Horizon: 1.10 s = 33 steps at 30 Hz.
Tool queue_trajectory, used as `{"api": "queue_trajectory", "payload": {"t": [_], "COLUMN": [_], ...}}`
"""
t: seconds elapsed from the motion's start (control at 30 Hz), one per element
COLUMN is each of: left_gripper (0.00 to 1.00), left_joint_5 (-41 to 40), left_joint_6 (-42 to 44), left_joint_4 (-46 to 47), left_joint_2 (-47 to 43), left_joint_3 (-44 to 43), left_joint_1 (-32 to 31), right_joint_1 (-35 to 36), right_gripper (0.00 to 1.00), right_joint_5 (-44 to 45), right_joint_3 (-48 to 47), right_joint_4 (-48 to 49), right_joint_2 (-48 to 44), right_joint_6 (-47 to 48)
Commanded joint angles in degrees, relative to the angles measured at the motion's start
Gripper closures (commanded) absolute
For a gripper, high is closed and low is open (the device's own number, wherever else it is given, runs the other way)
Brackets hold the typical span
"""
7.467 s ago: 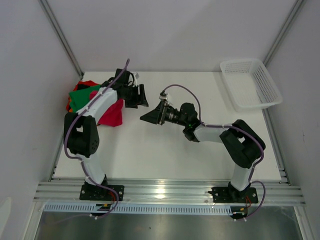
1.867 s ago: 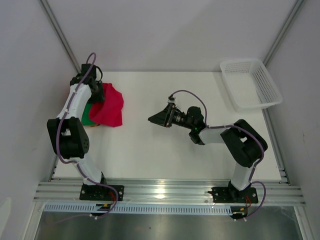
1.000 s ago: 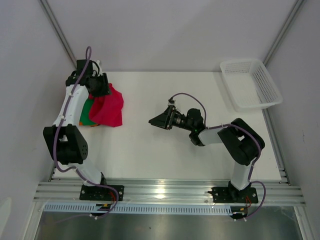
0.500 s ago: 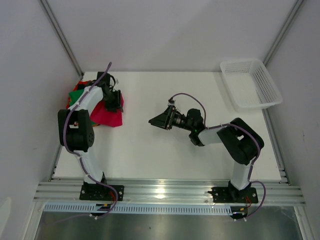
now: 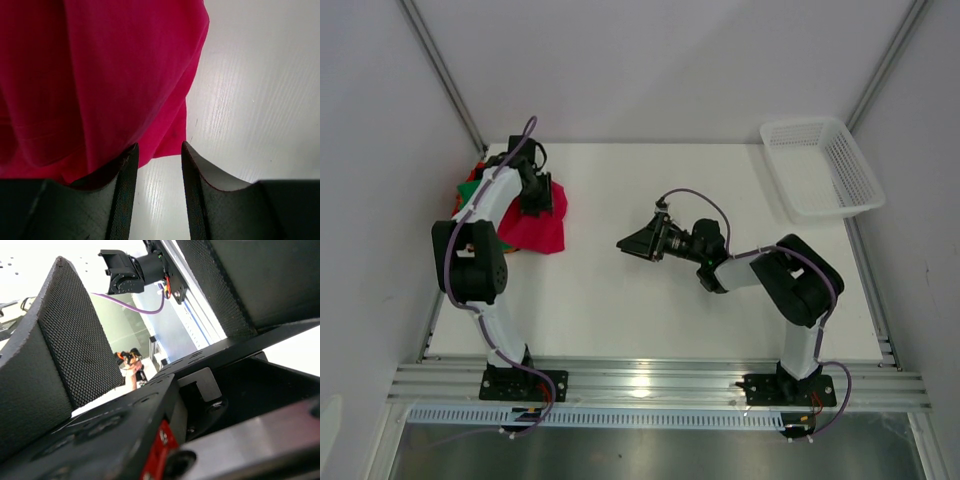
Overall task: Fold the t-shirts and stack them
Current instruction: Put the neatly folded tshirt into the corner of the board with the left arm
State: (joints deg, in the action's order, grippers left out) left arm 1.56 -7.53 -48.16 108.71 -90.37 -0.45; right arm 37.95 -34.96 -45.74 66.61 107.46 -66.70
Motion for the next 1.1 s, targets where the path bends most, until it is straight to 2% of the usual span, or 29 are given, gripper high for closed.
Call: {"api": "queue_trajectory", "payload": {"t": [0.0,0.13,0.33,0.43,0.53,0.83,0.87,0.9,0.93,1.07], "left_gripper": [0.58,0.58,0.59,0.59,0.59,0.58,0.56,0.55,0.53,0.44], "left_joint_5": [-3.9,-7.2,-7.2,-10.5,-10.4,-0.4,1.9,8.7,12.1,14.2], "left_joint_6": [0.2,-1.3,-3.7,-2.4,-2.3,-2.4,-1.4,-0.6,0.1,-0.6], "left_joint_4": [-0.6,-0.2,-0.8,-0.5,-0.4,0.6,0.8,1.8,2.8,5.8], "left_joint_2": [-3.3,-3.6,-3.1,-3.5,-4.0,-7.0,-7.5,-8.2,-9.8,-12.6], "left_joint_3": [-3.2,-2.5,-1.7,-0.1,0.3,-0.9,-0.9,-0.7,-0.3,-0.1], "left_joint_1": [0.3,3.2,8.5,8.8,9.0,9.1,9.1,9.1,9.1,9.4], "right_joint_1": [0.6,0.6,0.5,0.4,0.5,0.6,0.7,0.6,0.7,0.8], "right_gripper": [0.34,0.34,0.34,0.35,0.34,0.34,0.34,0.34,0.34,0.34], "right_joint_5": [-0.1,-0.3,-0.4,-0.5,-0.7,-0.7,-0.5,-0.5,-0.5,-0.2], "right_joint_3": [0.0,0.1,0.1,-0.1,-0.1,-0.5,-0.3,-0.2,-0.1,0.0], "right_joint_4": [4.1,4.4,4.1,3.8,3.7,4.5,4.5,4.6,4.7,5.0], "right_joint_2": [1.0,1.3,0.7,0.7,1.0,1.6,1.6,1.7,1.7,2.0], "right_joint_6": [-0.5,-0.7,-0.5,-0.5,-0.5,-1.0,-1.0,-1.0,-1.1,-1.2]}}
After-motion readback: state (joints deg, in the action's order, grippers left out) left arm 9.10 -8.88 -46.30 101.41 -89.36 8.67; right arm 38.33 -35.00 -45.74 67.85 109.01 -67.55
